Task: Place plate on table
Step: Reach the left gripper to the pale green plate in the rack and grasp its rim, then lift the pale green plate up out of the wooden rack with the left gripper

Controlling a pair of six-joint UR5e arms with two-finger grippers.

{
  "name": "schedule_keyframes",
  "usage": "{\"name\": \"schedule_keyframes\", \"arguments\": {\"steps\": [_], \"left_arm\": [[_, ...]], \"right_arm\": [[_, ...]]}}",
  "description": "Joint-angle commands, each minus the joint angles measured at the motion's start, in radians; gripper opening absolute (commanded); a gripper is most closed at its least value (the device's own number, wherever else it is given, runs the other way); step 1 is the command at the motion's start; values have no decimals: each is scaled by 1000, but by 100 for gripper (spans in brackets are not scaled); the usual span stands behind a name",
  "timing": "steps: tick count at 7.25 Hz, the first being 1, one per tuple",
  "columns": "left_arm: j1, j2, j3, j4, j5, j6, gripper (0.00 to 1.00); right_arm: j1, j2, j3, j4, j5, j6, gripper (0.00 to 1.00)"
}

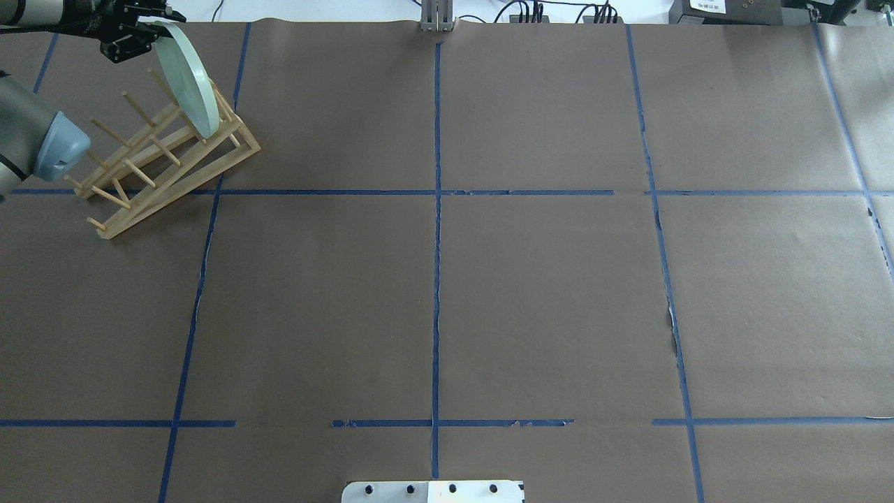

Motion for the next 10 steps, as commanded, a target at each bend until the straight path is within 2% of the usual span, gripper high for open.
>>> {"name": "schedule_keyframes", "arguments": {"steps": [1,4,5,7,8,10], "left_arm": [[-10,5,-31,-1,-8,28,0],[-135,8,-126,45,-230,11,0],[-134,-12,-194,145,-245,-1,0],[-96,-181,-241,451,-234,3,0],[-39,-246,-241,552,-204,5,0],[158,-366,-249,858,-3,86,0]], "right_arm": [[0,0,0,0,0,0,100],[0,0,0,0,0,0,100],[0,0,0,0,0,0,100],[0,0,0,0,0,0,100],[0,0,0,0,0,0,100],[0,0,0,0,0,0,100]]}}
